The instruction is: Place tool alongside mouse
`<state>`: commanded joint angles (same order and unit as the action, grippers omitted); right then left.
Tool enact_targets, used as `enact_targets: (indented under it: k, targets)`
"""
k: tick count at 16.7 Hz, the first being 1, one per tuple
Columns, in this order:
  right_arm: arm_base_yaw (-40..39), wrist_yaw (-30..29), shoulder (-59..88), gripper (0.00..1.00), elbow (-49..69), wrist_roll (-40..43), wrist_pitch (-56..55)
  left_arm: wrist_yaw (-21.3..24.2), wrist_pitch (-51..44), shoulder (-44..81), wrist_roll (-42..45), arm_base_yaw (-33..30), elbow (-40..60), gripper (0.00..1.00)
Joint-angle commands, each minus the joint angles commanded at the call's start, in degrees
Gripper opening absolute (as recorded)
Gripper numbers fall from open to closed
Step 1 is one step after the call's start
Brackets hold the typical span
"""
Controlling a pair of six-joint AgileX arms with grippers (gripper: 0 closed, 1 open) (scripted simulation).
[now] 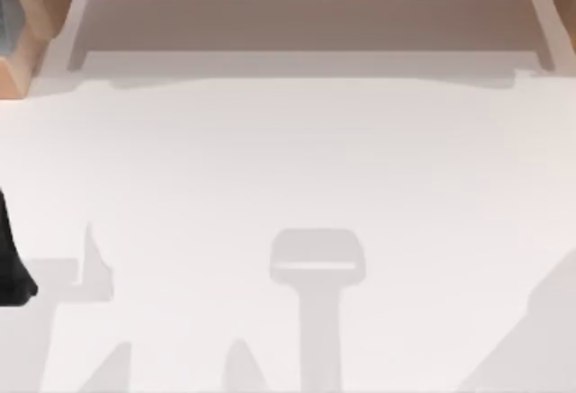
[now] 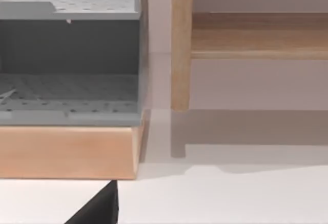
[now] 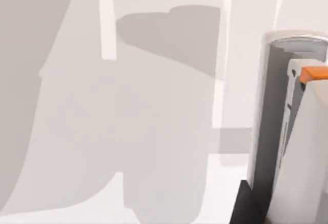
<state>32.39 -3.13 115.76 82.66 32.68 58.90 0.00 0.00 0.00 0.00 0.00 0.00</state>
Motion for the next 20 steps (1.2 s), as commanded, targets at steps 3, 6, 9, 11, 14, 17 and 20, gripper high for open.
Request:
enact_targets:
  k: [3, 6, 9, 11, 14, 17, 20]
  targets:
    - [0.1, -1.5, 0.0, 0.0, -0.6, 0.1, 0.2, 0.0, 0.0, 0.0, 0.0, 0.0, 0.0, 1.0]
    - [0.2, -2.2, -0.2, 0.0, -0.7, 0.0, -0.1, 0.0, 0.0, 0.0, 0.0, 0.0, 0.0, 1.0]
    - [0.3, -1.7, -0.6, 0.0, -0.6, -0.2, -1.3, 0.0, 0.0, 0.0, 0.0, 0.0, 0.0, 1.0]
    - [0.3, -0.6, -0.8, 0.0, -0.4, -0.4, -2.5, 0.0, 0.0, 0.0, 0.0, 0.0, 0.0, 1.0]
    - [0.3, 1.5, -0.4, 0.0, -0.6, -0.8, -4.5, 0.0, 0.0, 0.0, 0.0, 0.0, 0.0, 1.0]
    - [0.3, 3.0, 1.1, 0.0, -1.9, -1.0, -5.8, 0.0, 0.0, 0.0, 0.0, 0.0, 0.0, 1.0]
    - [0.3, 3.1, 1.4, 0.0, -2.3, -1.0, -5.9, 0.0, 0.0, 0.0, 0.0, 0.0, 0.0, 1.0]
